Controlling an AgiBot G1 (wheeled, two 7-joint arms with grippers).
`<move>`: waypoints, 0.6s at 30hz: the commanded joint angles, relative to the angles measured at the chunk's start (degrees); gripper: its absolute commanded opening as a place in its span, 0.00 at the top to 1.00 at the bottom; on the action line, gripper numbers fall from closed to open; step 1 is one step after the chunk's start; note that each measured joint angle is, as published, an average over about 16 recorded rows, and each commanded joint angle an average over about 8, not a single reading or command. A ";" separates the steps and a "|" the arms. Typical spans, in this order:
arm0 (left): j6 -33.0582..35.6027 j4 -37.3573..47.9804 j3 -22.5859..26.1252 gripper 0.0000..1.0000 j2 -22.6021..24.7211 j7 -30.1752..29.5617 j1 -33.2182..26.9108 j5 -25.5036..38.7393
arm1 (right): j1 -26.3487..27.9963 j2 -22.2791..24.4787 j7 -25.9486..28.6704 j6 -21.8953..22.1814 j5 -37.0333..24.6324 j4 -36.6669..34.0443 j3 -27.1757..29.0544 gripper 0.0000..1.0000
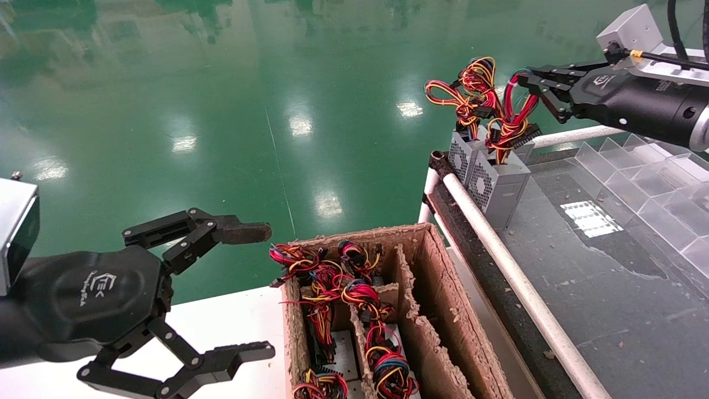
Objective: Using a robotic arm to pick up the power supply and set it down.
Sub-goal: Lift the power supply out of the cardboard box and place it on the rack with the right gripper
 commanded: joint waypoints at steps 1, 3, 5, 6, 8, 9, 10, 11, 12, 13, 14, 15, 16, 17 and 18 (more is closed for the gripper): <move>0.00 0.00 0.00 0.00 0.00 0.00 0.00 0.00 | -0.01 -0.25 -0.02 -0.24 -0.03 -0.02 -0.03 1.00; 0.00 0.00 0.00 0.00 0.00 0.00 0.00 0.00 | 0.00 -0.35 -0.08 -0.59 -0.05 -0.01 -0.04 1.00; 0.00 0.00 0.01 0.00 0.00 0.00 0.00 0.00 | -0.01 -0.46 -0.15 -0.78 -0.07 -0.04 -0.06 1.00; 0.00 0.00 0.01 0.00 0.00 0.00 0.00 0.00 | -0.03 -0.51 -0.19 -0.81 -0.08 -0.07 -0.06 1.00; 0.00 0.00 0.01 0.00 0.00 0.00 0.00 -0.01 | -0.09 -0.62 -0.28 -0.75 -0.12 -0.16 -0.09 1.00; 0.00 0.00 0.01 0.00 0.00 0.00 0.00 -0.01 | -0.13 -0.68 -0.33 -0.67 -0.14 -0.20 -0.11 1.00; 0.00 0.00 0.01 0.00 0.00 0.00 0.00 -0.01 | -0.17 -0.73 -0.38 -0.58 -0.17 -0.25 -0.13 1.00; 0.00 0.00 0.01 0.00 0.00 0.01 0.00 -0.01 | -0.22 -0.77 -0.43 -0.48 -0.20 -0.30 -0.15 0.97; 0.00 0.00 0.01 0.00 0.00 0.01 0.00 -0.01 | -0.25 -0.80 -0.48 -0.39 -0.24 -0.34 -0.17 0.87; 0.00 0.00 0.01 0.00 0.00 0.01 0.00 -0.01 | -0.28 -0.83 -0.52 -0.30 -0.27 -0.37 -0.19 0.75; -0.01 0.00 0.01 0.00 0.00 0.01 0.00 -0.01 | -0.29 -0.86 -0.55 -0.23 -0.29 -0.40 -0.21 0.62; -0.01 0.00 0.01 0.00 -0.01 0.01 0.00 -0.01 | -0.30 -0.87 -0.57 -0.18 -0.31 -0.43 -0.22 0.50; -0.01 0.00 0.01 0.00 -0.01 0.01 0.00 -0.01 | -0.29 -0.87 -0.58 -0.15 -0.32 -0.45 -0.23 0.37; -0.01 0.00 0.02 0.00 -0.01 0.01 0.00 -0.01 | -0.29 -0.87 -0.58 -0.13 -0.33 -0.48 -0.23 0.25; -0.01 0.00 0.02 0.00 -0.01 0.01 0.00 -0.01 | -0.27 -0.86 -0.58 -0.12 -0.33 -0.50 -0.24 0.12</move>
